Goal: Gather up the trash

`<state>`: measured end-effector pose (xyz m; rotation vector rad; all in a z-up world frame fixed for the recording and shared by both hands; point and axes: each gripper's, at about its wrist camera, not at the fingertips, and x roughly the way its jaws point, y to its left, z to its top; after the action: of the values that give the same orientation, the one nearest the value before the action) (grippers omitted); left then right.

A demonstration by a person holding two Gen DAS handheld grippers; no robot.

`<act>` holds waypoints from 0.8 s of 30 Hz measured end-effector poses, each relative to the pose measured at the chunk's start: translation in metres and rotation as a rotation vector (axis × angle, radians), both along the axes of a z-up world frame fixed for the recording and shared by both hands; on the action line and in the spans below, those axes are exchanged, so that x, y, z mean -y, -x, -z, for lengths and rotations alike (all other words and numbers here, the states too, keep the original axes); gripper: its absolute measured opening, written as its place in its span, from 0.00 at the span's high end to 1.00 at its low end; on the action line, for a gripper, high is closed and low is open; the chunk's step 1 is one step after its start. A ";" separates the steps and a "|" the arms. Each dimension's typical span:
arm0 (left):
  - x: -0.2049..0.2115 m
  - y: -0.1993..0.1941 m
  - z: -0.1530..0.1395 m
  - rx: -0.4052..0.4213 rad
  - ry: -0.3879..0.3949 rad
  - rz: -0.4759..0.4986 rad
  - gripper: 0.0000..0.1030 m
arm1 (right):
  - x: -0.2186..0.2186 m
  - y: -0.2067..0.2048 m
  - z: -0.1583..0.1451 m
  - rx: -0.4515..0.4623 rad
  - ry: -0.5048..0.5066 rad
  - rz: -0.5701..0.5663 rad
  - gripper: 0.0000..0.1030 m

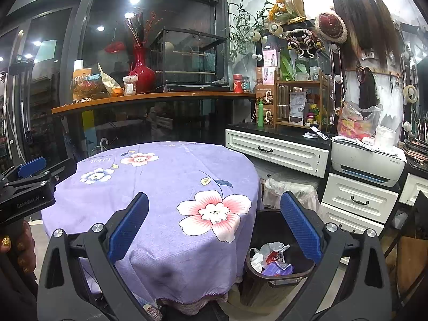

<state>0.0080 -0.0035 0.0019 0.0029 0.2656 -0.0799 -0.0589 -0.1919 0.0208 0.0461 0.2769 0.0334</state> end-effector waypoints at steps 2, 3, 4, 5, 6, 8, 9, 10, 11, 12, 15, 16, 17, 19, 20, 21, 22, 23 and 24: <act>0.000 0.000 0.000 -0.001 0.002 -0.002 0.05 | 0.000 0.000 0.000 -0.002 -0.001 -0.001 0.06; -0.001 0.000 0.000 -0.002 0.003 0.000 0.05 | 0.000 0.000 0.000 -0.002 -0.001 -0.002 0.06; -0.001 -0.001 0.000 -0.004 0.002 0.000 0.05 | 0.000 0.000 0.001 -0.003 -0.002 -0.002 0.06; -0.001 -0.001 0.000 -0.004 0.000 -0.001 0.05 | 0.000 0.000 0.001 -0.004 -0.002 -0.003 0.06; -0.002 -0.001 0.000 -0.004 -0.003 -0.002 0.05 | 0.001 0.000 0.001 -0.005 -0.003 -0.004 0.06; -0.002 -0.002 0.001 -0.007 -0.004 -0.002 0.05 | 0.000 0.000 0.002 -0.006 -0.003 -0.004 0.06; -0.003 -0.002 0.001 -0.007 -0.002 -0.001 0.05 | 0.001 0.000 0.001 -0.005 -0.003 -0.004 0.06; -0.002 -0.002 0.001 -0.006 -0.004 -0.002 0.05 | 0.001 0.000 0.001 -0.005 -0.003 -0.004 0.06; -0.002 -0.002 0.000 -0.005 -0.005 -0.003 0.05 | 0.000 0.000 0.002 -0.005 -0.003 -0.004 0.06; -0.002 -0.002 0.001 -0.006 -0.005 -0.003 0.05 | 0.001 0.000 0.001 -0.005 -0.003 -0.004 0.06; -0.002 -0.002 0.001 -0.007 -0.005 -0.001 0.05 | 0.000 0.000 0.001 -0.005 -0.003 -0.004 0.06; -0.002 -0.003 0.001 -0.008 -0.005 0.000 0.05 | 0.000 0.000 0.001 -0.005 -0.003 -0.004 0.06; -0.003 -0.002 0.001 -0.008 -0.005 0.001 0.05 | 0.000 0.000 0.001 -0.005 -0.003 -0.003 0.06; -0.002 -0.003 0.001 -0.006 -0.006 0.000 0.05 | 0.000 0.000 0.001 -0.006 -0.004 -0.005 0.06; -0.001 -0.003 0.001 -0.007 -0.005 0.000 0.05 | 0.000 0.000 0.001 -0.006 -0.004 -0.005 0.06; -0.002 -0.003 0.001 -0.007 -0.005 0.001 0.05 | 0.000 0.000 0.002 -0.006 -0.004 -0.004 0.06; -0.002 -0.003 0.001 -0.008 -0.004 0.001 0.05 | 0.000 0.000 0.001 -0.006 -0.004 -0.004 0.06; -0.002 -0.003 0.001 -0.008 -0.004 0.000 0.05 | -0.001 0.000 0.002 -0.006 -0.004 -0.004 0.06; -0.002 -0.003 0.001 -0.008 -0.004 0.000 0.05 | 0.000 0.000 0.002 -0.007 -0.004 -0.005 0.06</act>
<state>0.0111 -0.0019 0.0011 0.0070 0.2735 -0.0790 -0.0586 -0.1915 0.0189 0.0496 0.2838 0.0388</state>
